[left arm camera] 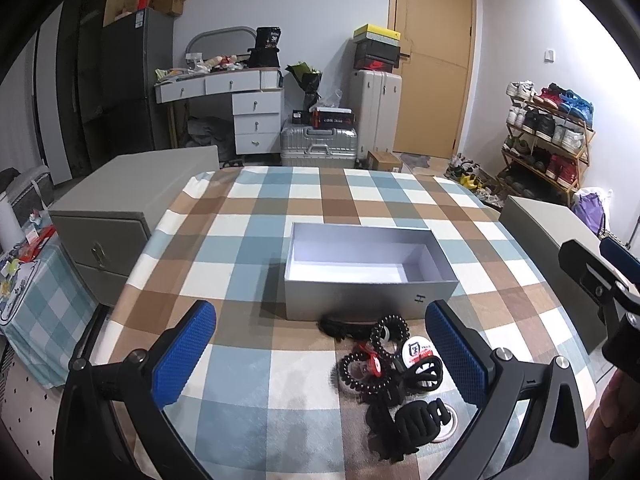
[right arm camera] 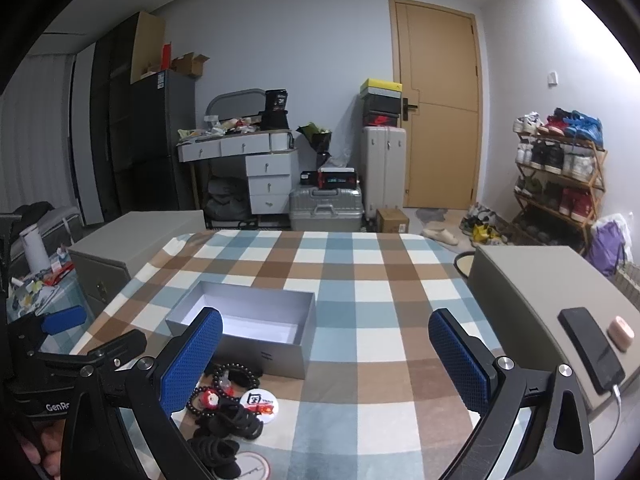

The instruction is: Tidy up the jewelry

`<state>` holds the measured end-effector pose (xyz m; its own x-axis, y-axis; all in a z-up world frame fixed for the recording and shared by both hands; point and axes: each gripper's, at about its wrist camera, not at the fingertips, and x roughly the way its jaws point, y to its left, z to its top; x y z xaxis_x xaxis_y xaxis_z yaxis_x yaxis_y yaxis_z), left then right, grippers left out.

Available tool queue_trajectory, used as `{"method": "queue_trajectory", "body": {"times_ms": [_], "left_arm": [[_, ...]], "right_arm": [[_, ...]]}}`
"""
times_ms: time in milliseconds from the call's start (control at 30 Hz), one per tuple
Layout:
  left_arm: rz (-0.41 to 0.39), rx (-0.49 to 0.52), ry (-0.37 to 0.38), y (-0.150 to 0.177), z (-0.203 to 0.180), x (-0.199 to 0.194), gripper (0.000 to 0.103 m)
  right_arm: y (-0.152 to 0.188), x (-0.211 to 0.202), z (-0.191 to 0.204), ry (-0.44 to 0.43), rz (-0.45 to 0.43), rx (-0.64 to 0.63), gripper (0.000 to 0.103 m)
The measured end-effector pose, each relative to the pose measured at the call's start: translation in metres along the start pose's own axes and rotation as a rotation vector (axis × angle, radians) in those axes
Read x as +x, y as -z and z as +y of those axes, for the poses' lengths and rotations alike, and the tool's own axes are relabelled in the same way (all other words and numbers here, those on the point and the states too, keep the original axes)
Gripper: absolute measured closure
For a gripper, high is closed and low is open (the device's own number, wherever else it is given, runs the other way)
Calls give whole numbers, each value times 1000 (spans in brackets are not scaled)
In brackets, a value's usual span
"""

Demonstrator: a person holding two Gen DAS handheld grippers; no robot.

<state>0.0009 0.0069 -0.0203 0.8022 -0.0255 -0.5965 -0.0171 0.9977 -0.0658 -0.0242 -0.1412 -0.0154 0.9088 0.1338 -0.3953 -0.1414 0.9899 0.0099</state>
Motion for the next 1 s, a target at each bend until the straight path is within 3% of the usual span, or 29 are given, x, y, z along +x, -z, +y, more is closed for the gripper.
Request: {"method": "queue_trajectory", "body": {"times_ms": [300,500,833,1000], "left_arm": [[90,-10,101,16,-3,15,1],[197,1,172,38,-12,29,1],[275,47,244,49,-29,33,2],[308,87,251,52,-35,38,18]], "right_arm": [[8,4,-13,14,8,25,0],[14,10,-24,9,26,52,0],[25,17,-31,-6,62,78,0],[29,19,-33,-14,80,85,0]]}}
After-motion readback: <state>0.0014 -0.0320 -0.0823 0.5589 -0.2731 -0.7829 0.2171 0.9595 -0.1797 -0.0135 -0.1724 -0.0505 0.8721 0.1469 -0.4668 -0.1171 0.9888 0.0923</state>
